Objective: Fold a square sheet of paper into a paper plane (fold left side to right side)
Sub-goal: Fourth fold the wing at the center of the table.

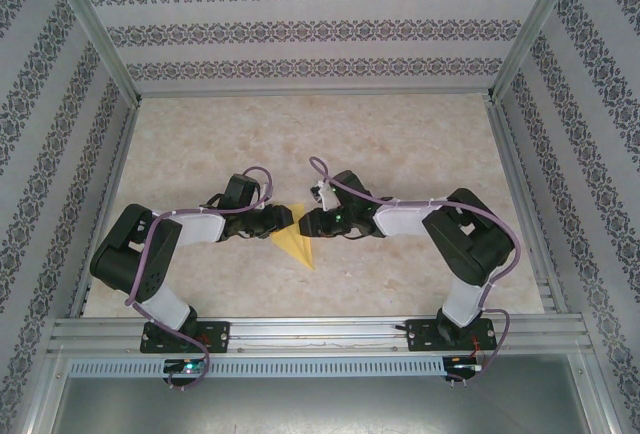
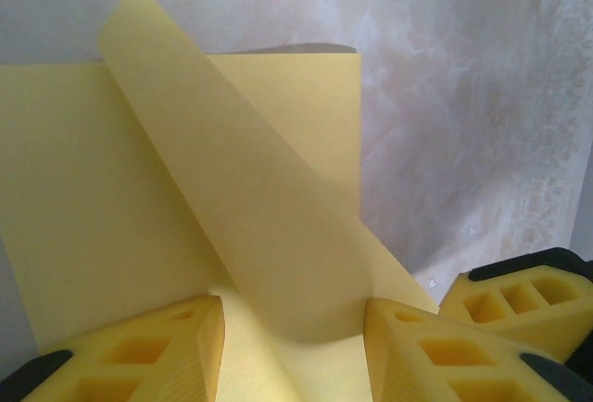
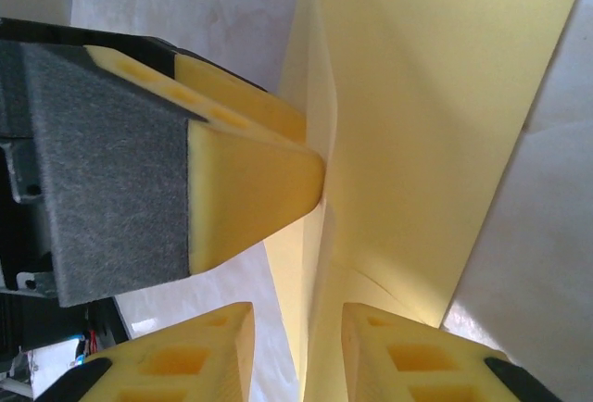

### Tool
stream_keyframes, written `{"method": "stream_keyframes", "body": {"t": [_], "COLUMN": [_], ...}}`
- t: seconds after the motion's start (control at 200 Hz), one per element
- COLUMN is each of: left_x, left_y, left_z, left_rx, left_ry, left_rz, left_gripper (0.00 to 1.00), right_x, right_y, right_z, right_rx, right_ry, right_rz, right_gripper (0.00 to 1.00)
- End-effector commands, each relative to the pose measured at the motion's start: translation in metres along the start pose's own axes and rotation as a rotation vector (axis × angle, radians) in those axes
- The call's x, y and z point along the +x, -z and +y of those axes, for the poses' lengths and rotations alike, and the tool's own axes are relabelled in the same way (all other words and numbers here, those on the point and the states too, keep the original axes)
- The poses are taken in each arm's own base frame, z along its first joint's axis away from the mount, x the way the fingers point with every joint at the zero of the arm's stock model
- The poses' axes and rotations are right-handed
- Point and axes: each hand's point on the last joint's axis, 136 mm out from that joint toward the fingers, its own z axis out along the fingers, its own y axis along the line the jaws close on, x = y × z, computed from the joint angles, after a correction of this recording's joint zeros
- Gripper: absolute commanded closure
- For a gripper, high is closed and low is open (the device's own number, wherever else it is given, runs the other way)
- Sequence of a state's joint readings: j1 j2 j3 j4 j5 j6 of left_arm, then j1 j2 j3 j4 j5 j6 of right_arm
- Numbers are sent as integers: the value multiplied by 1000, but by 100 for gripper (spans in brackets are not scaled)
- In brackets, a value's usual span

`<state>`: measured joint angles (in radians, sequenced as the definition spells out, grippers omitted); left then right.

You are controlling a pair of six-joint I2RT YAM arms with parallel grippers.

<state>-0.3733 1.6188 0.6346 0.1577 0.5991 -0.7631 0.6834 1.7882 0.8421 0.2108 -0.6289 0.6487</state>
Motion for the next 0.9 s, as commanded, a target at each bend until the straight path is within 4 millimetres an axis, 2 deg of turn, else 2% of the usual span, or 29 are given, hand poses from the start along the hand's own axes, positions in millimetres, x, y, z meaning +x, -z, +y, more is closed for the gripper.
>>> {"method": "stream_keyframes", "body": {"t": [0.0, 0.065, 0.32, 0.894], "left_x": [14, 14, 14, 14], "left_y": [-3, -3, -2, -1], "left_z": [22, 22, 22, 23], "left_rx": [-97, -97, -101, -105], "left_ry": [13, 11, 4, 4], "left_rz": [37, 39, 38, 36], "left_gripper": [56, 56, 56, 56], "right_x": [-3, -3, 1, 3], "right_y": [-7, -8, -9, -11], "right_z": [9, 6, -8, -29], "right_rx": [-29, -22, 37, 115], "right_ry": [36, 32, 34, 18], "right_rz": [9, 11, 29, 36], "right_gripper": [73, 80, 93, 97]}}
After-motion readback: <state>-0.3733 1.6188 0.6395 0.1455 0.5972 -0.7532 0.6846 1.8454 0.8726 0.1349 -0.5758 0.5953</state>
